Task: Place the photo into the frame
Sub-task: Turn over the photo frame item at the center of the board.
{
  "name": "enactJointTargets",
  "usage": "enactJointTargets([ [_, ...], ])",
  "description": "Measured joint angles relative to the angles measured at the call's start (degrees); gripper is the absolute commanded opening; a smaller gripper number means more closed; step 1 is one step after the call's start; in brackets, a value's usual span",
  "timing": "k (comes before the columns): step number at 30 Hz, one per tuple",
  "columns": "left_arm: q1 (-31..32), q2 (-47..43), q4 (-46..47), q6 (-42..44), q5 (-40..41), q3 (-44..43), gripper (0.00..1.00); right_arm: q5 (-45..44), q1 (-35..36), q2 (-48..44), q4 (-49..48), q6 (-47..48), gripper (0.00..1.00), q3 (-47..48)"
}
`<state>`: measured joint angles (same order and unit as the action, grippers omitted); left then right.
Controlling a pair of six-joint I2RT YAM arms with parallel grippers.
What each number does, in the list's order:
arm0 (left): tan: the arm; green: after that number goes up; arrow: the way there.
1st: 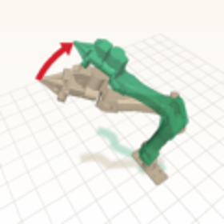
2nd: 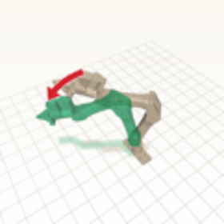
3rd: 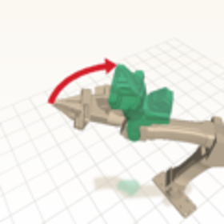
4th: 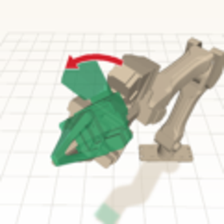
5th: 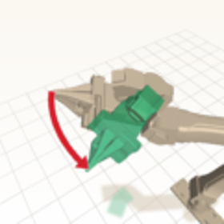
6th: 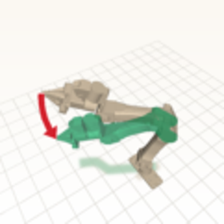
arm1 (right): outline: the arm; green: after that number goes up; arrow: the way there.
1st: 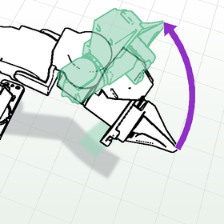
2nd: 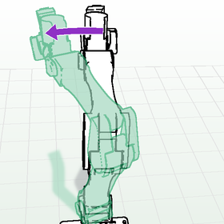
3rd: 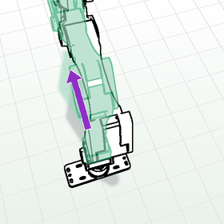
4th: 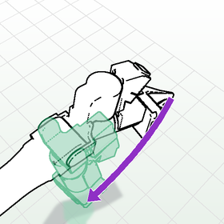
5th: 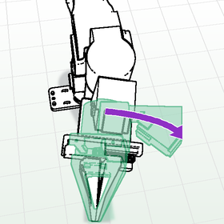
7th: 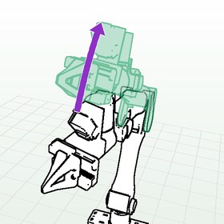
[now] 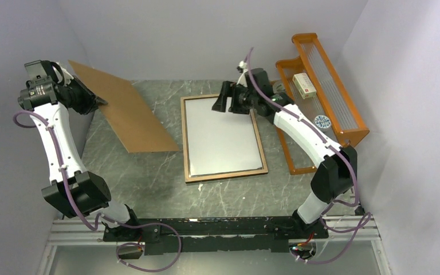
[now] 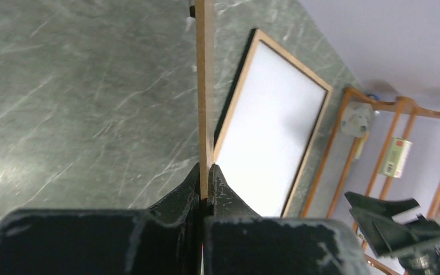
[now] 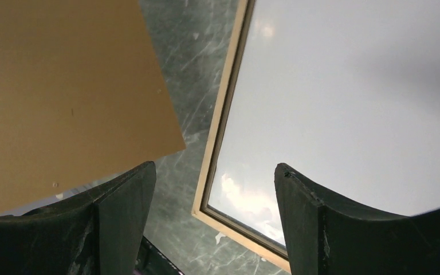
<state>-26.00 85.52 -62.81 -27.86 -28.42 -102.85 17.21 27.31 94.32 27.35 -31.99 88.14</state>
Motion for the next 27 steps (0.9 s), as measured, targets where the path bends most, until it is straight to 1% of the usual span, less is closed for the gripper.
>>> enactJointTargets([
  [4,0.28,1.73,-4.42,0.35,5.51,-1.2,0.02,-5.44,8.37,-0.66,-0.83,5.27,0.88,0.24],
  [6,0.44,2.23,-5.84,0.39,7.26,-1.42,0.03,-8.07,14.1,-0.81,-2.78,8.81,0.9,0.5],
  [11,0.83,2.84,-7.96,0.11,9.38,-2.12,0.03,-11.76,27.26,-0.87,-10.03,18.16,0.92,0.9],
  [14,0.96,2.93,-8.48,-0.33,9.66,-2.58,0.03,-14.73,34.69,0.24,-14.27,25.29,0.92,3.13],
  [18,1.09,3.23,-8.68,-0.55,10.25,-3.37,0.02,-18.08,40.61,2.75,-18.8,32.13,0.92,6.32],
  [23,1.09,3.26,-8.74,-1.38,10.36,-3.45,0.03,-20.22,44.44,4.72,-22.08,38.75,0.91,6.62],
  [27,1.09,3.26,-8.79,-1.97,10.34,-3.45,0.03,-21.7,46.21,6.32,-23.54,41.83,0.84,6.64],
])
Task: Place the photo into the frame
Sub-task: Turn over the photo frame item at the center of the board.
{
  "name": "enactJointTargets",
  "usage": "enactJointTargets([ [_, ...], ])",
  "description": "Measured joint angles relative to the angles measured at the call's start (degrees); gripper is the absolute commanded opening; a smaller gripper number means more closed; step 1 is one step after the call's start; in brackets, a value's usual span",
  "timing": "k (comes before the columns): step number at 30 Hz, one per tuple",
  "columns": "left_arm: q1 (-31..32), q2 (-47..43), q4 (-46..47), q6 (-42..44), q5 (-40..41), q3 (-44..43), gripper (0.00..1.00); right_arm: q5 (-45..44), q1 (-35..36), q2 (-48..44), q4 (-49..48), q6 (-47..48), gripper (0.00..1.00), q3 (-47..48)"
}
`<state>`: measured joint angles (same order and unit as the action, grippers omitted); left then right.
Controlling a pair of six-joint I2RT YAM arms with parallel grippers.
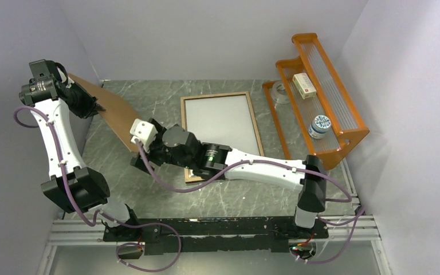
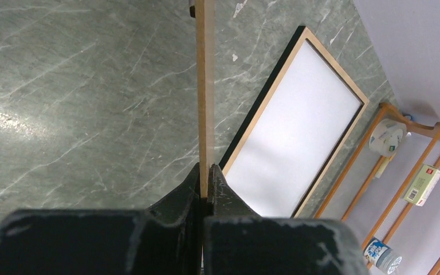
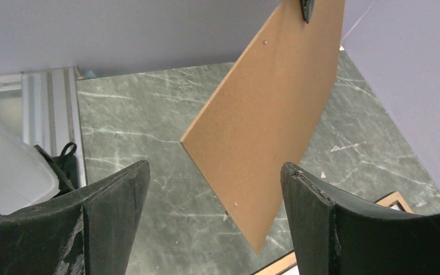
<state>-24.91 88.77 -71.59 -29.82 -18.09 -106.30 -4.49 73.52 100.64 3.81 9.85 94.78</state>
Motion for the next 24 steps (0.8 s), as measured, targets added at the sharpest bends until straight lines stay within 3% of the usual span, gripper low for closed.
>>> enactJointTargets([
  [6,0.0,0.0,-0.42,-1.09,-0.02,-0.02,0.02,-6.49,1.73,6.38,-2.45,3.26,0.64,1.92],
  [16,-0.02,0.0,-0.48,-2.47,-1.01,-0.07,0.02,-17.05,1.86,11.28,-6.54,8.74,0.0,1.92],
  [18,-0.15,0.0,-0.46,-2.89,-0.52,-0.07,0.03,-19.98,1.88,11.28,-7.63,9.9,0.0,1.92],
  [20,-0.48,0.0,-0.33,-3.96,-0.52,-0.07,0.12,-21.09,1.88,11.28,-8.44,10.73,0.0,1.92],
  [24,-0.46,0.0,0.79,-4.33,-2.29,-0.07,0.53,-22.03,1.86,11.28,-10.27,11.82,0.0,1.51],
])
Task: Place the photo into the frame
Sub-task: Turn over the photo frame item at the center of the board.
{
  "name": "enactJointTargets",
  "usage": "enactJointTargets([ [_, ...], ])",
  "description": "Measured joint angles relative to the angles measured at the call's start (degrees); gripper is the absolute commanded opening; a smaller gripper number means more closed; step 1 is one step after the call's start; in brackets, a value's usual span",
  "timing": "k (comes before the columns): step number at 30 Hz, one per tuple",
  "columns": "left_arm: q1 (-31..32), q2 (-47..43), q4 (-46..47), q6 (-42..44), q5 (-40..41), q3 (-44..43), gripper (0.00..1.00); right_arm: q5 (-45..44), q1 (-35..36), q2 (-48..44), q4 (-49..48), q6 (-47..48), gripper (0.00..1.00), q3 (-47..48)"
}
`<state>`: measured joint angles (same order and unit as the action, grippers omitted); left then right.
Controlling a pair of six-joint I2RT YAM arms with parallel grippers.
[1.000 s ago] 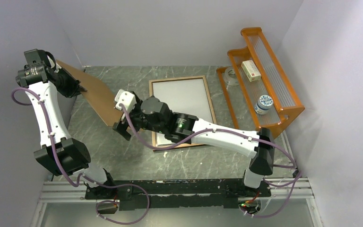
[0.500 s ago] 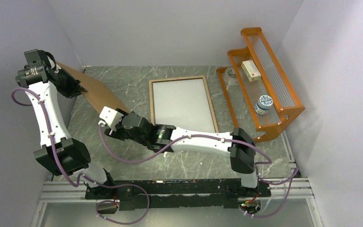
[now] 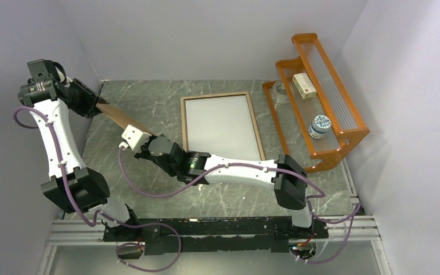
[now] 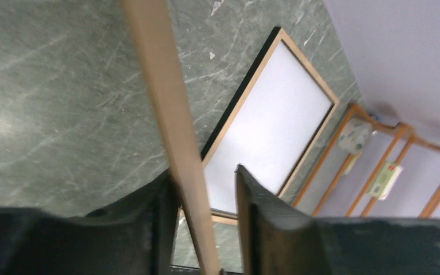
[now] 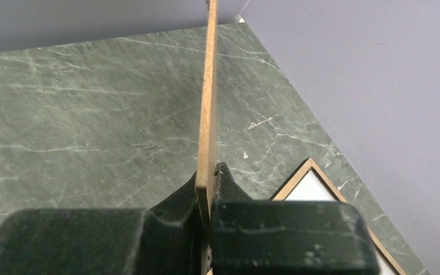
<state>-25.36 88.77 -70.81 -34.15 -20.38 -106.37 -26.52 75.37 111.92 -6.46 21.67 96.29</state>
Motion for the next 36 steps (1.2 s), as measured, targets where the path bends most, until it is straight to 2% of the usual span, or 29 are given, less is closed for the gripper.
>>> enactJointTargets([
  [3,0.22,-0.22,0.44,-0.13,-1.86,0.07,0.74,0.66,-0.22,-0.28,-2.51,-0.09,0.0,-1.6],
  [7,0.33,-0.59,1.73,-0.31,-3.06,0.07,0.92,2.29,-0.76,-1.03,-3.74,-0.98,0.0,-3.76],
  [8,0.33,-0.81,2.08,-0.52,-3.28,0.07,0.94,2.97,-0.98,-1.36,-3.72,-1.84,0.0,-4.07],
  [18,0.33,-1.66,5.46,-1.05,-4.96,-0.07,0.94,10.8,-8.28,-6.78,-3.28,-14.99,0.0,-4.17],
  [29,0.33,-3.98,10.25,-1.03,-8.63,-2.05,0.94,15.28,-14.05,-9.51,-3.72,-26.12,0.0,-7.21],
  [36,0.33,-8.7,15.5,-1.07,-11.82,7.82,0.94,19.67,-22.01,-12.55,-1.86,-42.51,0.0,-8.28],
])
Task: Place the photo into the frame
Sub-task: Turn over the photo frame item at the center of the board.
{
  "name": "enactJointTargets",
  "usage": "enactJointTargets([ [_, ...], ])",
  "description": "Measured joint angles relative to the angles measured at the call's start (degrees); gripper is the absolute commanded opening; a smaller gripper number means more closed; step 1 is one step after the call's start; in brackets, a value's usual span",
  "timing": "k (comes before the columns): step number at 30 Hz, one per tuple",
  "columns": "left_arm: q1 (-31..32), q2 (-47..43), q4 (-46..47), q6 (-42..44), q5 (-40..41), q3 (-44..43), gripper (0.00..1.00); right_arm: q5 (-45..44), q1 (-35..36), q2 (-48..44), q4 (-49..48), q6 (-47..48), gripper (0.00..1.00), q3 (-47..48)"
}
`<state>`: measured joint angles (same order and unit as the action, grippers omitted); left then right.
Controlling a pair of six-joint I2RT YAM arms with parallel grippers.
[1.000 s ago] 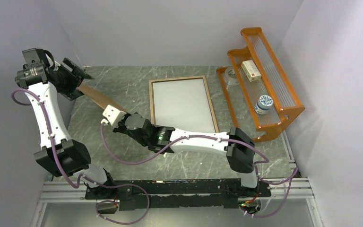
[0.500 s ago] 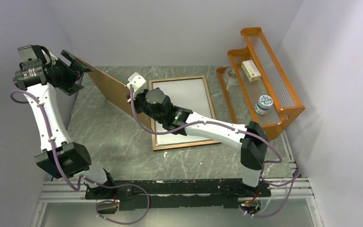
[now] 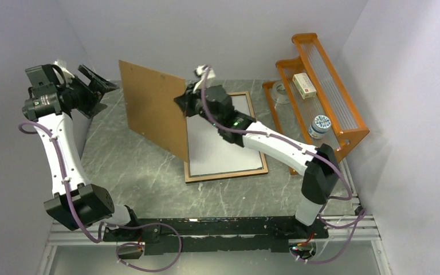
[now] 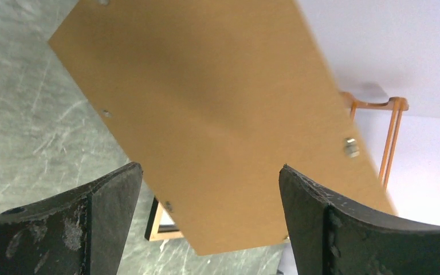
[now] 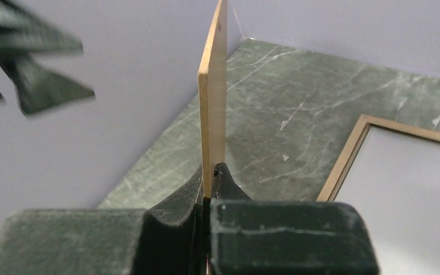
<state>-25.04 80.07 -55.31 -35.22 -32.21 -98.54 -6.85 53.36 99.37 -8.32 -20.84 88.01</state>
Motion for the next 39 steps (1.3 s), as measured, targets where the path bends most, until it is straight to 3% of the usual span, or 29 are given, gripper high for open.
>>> enactJointTargets([
  [10,0.0,-0.31,9.81,-3.63,-8.46,21.97,0.94,3.1,-11.5,-8.24,-0.24,-19.45,0.0,-7.34],
  [19,2.99,-8.09,30.47,-20.72,-16.72,44.02,0.94,5.66,-14.56,-12.92,-6.56,-32.57,0.0,-13.35],
  [26,8.26,-14.95,44.52,-32.48,-16.85,51.34,0.9,5.97,-16.02,-13.25,-11.56,-42.16,0.0,-15.13],
  [34,8.63,-14.99,58.99,-41.97,-16.24,53.42,0.49,6.91,-16.55,-13.4,-13.25,-48.02,0.0,-17.75],
  [39,8.57,-14.95,69.57,-50.73,-16.06,55.12,0.05,5.95,-16.85,-14.75,-12.72,-50.42,0.0,-19.98],
])
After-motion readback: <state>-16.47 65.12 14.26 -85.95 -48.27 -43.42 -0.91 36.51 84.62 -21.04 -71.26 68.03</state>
